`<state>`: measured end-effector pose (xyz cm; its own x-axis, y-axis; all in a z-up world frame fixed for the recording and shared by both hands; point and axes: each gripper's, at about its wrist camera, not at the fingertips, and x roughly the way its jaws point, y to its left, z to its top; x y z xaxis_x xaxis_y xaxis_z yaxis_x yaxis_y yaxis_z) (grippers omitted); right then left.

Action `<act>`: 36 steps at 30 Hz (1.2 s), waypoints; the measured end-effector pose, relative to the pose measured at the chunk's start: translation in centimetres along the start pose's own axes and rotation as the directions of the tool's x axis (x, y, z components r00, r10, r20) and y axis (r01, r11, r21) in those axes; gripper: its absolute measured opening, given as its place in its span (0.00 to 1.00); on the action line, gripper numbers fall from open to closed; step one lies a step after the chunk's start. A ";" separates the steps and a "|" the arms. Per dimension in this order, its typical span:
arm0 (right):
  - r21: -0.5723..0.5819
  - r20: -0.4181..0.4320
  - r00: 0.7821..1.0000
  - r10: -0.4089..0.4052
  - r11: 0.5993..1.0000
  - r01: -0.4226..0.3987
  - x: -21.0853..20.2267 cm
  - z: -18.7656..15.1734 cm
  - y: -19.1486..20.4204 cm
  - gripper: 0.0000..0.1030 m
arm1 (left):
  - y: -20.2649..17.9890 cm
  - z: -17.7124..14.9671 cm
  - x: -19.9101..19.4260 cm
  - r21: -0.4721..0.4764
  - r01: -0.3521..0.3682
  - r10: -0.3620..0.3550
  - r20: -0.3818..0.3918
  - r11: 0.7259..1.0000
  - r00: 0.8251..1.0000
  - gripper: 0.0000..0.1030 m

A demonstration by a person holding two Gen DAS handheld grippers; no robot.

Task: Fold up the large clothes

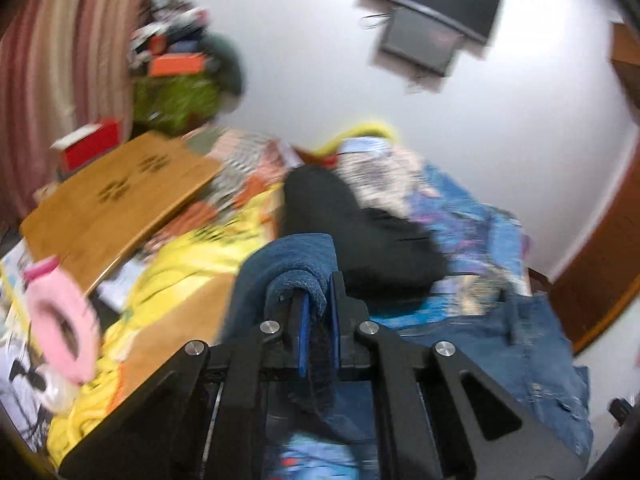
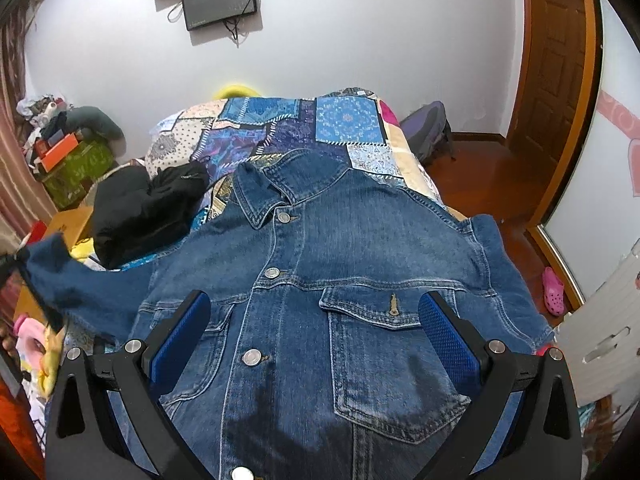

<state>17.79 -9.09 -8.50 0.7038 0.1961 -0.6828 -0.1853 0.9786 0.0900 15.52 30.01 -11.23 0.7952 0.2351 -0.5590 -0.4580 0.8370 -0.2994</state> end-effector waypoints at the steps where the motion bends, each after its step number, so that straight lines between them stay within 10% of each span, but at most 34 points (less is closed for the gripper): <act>1: 0.003 0.003 1.000 0.004 1.000 -0.004 -0.1 -0.1 -0.2 1.00 | -1.4 0.1 -0.3 0.022 0.027 -0.027 0.006 0.999 1.000 0.07; 11: 0.018 0.024 1.000 0.000 1.000 -0.001 -0.8 -1.2 -2.0 1.00 | -16.7 -3.1 1.0 0.233 0.271 -0.246 -0.129 0.934 0.961 0.07; 24: 0.028 -0.025 1.000 -0.015 0.999 0.016 -0.4 -2.9 -4.4 1.00 | -27.4 -15.5 3.5 0.380 0.486 -0.245 -0.531 0.787 0.811 0.08; 30: 0.005 -0.025 0.999 -0.020 1.000 0.021 -0.7 -2.9 -3.8 1.00 | -28.0 -16.2 1.5 0.462 0.497 -0.223 -0.527 0.735 0.820 0.39; 36: -0.024 0.008 1.000 -0.005 1.000 0.006 -1.4 -1.9 -2.7 1.00 | -25.8 -11.9 -1.0 0.471 0.435 -0.256 -0.396 0.767 0.882 0.52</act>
<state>16.01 -12.11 -9.18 0.7105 0.1912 -0.6772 -0.1978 0.9778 0.0686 21.85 2.30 -12.11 0.6612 -0.2029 -0.7223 0.1815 0.9774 -0.1084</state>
